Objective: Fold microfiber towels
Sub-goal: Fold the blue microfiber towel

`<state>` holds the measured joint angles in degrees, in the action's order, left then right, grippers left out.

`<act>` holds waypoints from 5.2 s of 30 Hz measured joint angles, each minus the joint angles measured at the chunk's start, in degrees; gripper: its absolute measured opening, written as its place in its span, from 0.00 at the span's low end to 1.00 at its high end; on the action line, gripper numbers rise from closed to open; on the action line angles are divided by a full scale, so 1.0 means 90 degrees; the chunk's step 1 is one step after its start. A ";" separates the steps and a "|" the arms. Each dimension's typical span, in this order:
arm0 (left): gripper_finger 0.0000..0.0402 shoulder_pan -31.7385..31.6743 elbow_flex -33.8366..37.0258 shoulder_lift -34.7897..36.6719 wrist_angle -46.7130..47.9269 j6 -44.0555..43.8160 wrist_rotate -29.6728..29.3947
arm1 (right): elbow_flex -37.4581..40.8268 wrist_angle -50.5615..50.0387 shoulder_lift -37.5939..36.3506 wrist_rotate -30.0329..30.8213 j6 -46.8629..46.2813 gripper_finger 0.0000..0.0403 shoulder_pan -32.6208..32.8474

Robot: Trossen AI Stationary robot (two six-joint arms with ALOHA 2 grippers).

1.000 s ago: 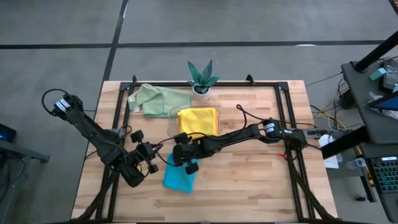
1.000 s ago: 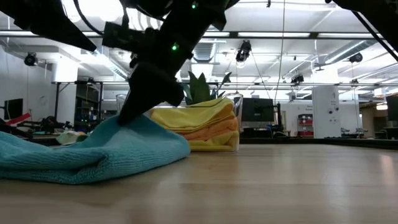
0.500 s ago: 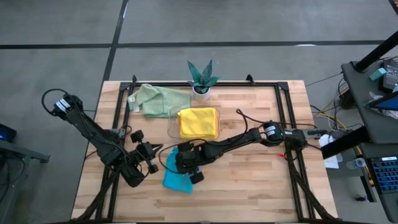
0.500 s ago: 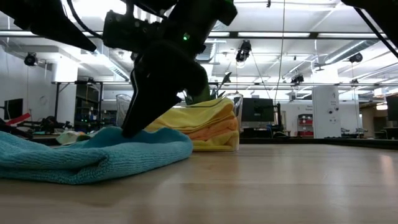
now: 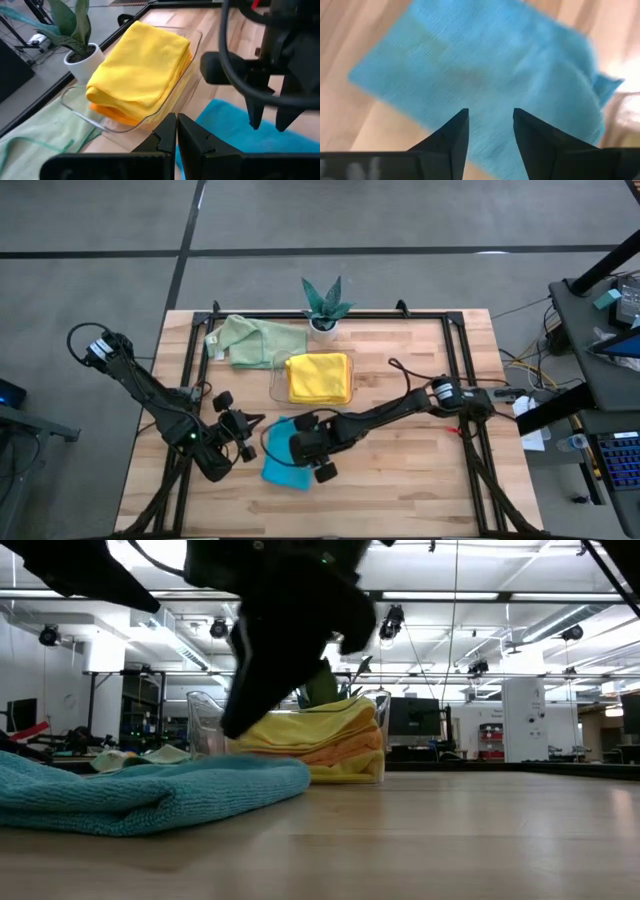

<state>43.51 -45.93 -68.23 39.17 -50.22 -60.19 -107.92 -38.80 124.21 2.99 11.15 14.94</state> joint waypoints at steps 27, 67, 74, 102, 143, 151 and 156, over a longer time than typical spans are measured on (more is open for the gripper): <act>0.00 -0.1027 0.0090 -0.1614 -0.2693 -0.1631 0.2258 | 0.6728 0.5980 -0.3774 0.1203 -0.1125 0.33 0.0076; 0.38 -0.2386 -0.0585 -0.2884 -0.1308 -0.3215 0.3872 | 0.7820 0.6867 -0.4170 0.1842 -0.1070 0.30 0.0002; 0.34 -0.2386 -0.0607 -0.2868 -0.1681 -0.2858 0.3879 | 0.7829 0.6868 -0.4170 0.1842 -0.1073 0.30 0.0002; 0.00 -0.2356 -0.0939 -0.2492 0.0054 -0.3010 0.3881 | 0.7829 0.6870 -0.4168 0.1845 -0.1073 0.29 0.0002; 0.41 -0.2347 -0.0897 -0.2269 -0.0066 -0.3222 0.4330 | 0.7832 0.6849 -0.4165 0.1842 -0.1112 0.29 0.0002; 0.41 -0.2347 -0.0379 -0.2647 -0.0966 -0.3643 0.4236 | 0.7832 0.6872 -0.4165 0.1842 -0.1068 0.29 0.0002; 0.41 -0.2347 -0.0422 -0.2691 -0.1684 -0.3254 0.4193 | 0.7839 0.6866 -0.4165 0.1840 -0.1116 0.29 0.0002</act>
<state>22.39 -49.73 -92.44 24.02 -79.50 -22.45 -37.36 22.99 86.72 19.55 1.10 14.96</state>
